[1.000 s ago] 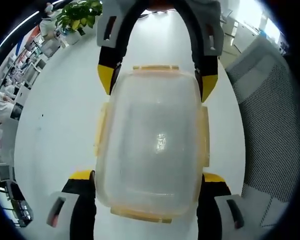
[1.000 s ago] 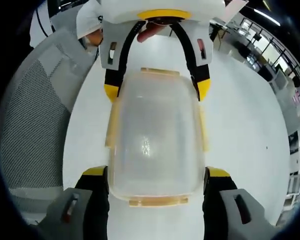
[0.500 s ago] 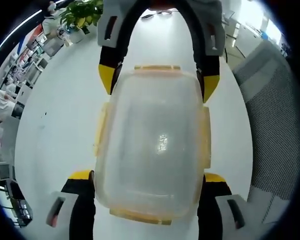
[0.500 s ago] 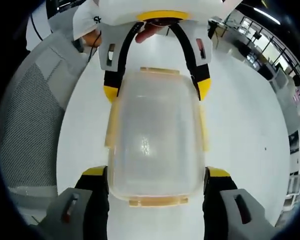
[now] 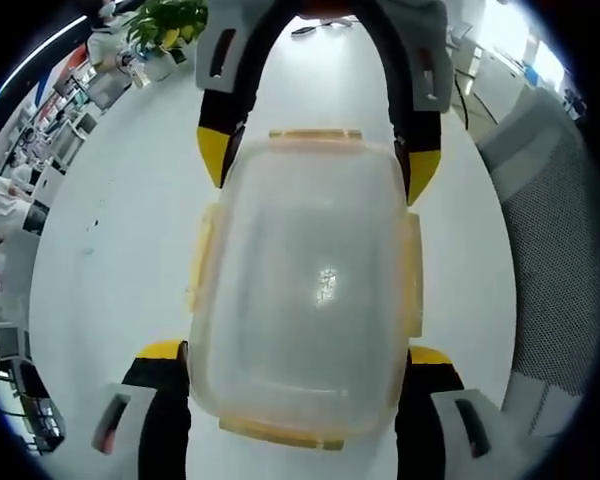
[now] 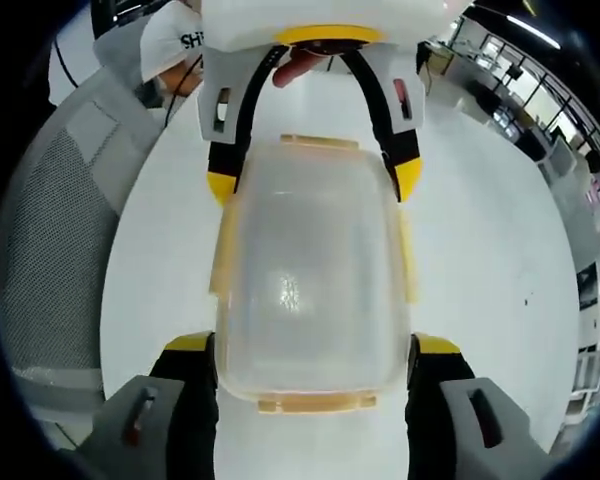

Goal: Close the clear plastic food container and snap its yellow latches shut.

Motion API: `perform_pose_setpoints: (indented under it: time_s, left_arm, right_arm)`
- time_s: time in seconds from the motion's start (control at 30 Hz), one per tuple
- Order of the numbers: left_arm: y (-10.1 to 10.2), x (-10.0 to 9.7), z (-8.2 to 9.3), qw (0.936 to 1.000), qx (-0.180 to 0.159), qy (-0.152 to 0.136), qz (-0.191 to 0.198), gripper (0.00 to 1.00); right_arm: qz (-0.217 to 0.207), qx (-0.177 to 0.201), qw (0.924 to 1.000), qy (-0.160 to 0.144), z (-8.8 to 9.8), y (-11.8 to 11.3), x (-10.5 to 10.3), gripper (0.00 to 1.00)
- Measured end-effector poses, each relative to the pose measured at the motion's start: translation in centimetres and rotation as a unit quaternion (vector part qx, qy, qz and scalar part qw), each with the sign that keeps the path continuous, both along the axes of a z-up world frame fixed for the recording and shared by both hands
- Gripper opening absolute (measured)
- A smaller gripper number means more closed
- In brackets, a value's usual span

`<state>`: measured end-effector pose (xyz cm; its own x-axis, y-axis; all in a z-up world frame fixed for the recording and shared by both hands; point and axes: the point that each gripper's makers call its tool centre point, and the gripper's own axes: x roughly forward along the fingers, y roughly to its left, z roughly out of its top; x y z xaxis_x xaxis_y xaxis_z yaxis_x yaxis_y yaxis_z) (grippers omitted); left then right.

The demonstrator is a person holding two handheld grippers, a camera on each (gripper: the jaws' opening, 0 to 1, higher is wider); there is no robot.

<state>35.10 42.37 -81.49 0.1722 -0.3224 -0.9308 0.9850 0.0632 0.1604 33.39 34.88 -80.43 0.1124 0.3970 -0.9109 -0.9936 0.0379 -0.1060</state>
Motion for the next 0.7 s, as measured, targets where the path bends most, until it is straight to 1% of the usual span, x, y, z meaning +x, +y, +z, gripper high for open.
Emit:
perform_pose_setpoints:
  time_s: [0.23,0.7]
  left_arm:
    - [0.0,0.6,0.0,1.0000,0.004,0.000,0.001,0.83]
    - [0.0,1.5,0.2,0.9999,-0.013,-0.001,0.004,0.83]
  right_arm:
    - [0.001,0.001,1.0000,0.000,-0.1,0.0,0.7,0.75]
    - [0.003,0.000,1.0000,-0.001,0.0,0.0,1.6,0.75]
